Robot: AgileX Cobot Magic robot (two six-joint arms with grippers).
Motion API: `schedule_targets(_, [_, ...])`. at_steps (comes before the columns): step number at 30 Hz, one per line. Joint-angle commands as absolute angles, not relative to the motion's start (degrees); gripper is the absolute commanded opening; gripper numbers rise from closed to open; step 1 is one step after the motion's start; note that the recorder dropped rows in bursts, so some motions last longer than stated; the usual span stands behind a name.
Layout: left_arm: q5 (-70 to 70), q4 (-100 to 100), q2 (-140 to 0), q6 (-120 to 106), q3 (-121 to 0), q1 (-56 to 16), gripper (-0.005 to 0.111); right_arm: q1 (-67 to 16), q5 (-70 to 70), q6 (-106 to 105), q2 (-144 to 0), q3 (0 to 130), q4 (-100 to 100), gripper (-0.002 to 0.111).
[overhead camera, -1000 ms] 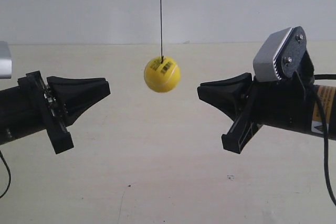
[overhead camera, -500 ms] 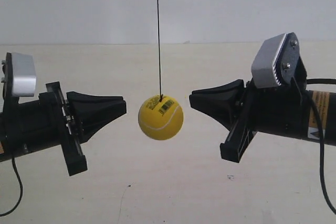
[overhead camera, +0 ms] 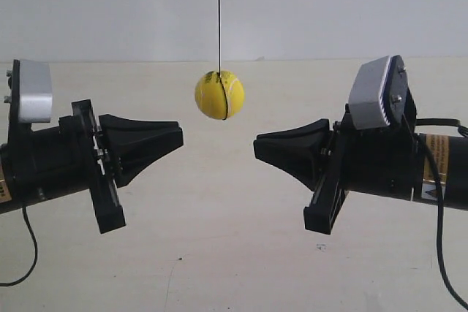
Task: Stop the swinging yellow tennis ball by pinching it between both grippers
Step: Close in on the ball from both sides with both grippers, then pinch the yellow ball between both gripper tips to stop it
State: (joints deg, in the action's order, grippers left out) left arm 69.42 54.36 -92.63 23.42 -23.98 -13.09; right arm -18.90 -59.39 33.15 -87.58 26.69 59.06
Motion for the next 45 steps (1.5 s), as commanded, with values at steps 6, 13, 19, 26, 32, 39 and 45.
schedule_targets(6, [70.0, 55.5, -92.8, 24.0, -24.1, -13.4, 0.005, -19.0, -59.7, 31.9, -87.5, 27.0, 58.8, 0.000])
schedule_targets(13, [69.4, 56.6, -92.8, 24.4, -24.1, -13.4, 0.005, -19.0, -55.3, 29.5, -87.5, 27.0, 55.7, 0.000])
schedule_targets(19, [69.4, 54.8, -92.8, 22.9, -24.2, -13.4, 0.005, -19.0, -56.0, 29.5, -87.5, 27.0, 55.7, 0.000])
schedule_targets(26, [69.1, 49.7, -93.1, 20.5, -24.2, -13.4, 0.005, -19.0, -56.7, 29.6, -87.5, 27.0, 55.8, 0.000])
schedule_targets(32, [69.5, 53.4, -97.1, 21.0, -25.4, -14.6, 0.005, -19.0, -56.7, 29.6, -87.5, 27.0, 55.8, 0.000])
schedule_targets(39, [70.0, 55.0, -99.8, 20.9, -28.6, -19.8, 0.005, -19.0, -56.7, 29.7, -87.5, 27.0, 55.8, 0.000])
schedule_targets(45, [70.0, 54.9, -99.8, 20.9, -29.3, -19.8, 0.005, -19.0, -56.7, 29.7, -87.5, 27.0, 55.8, 0.000])
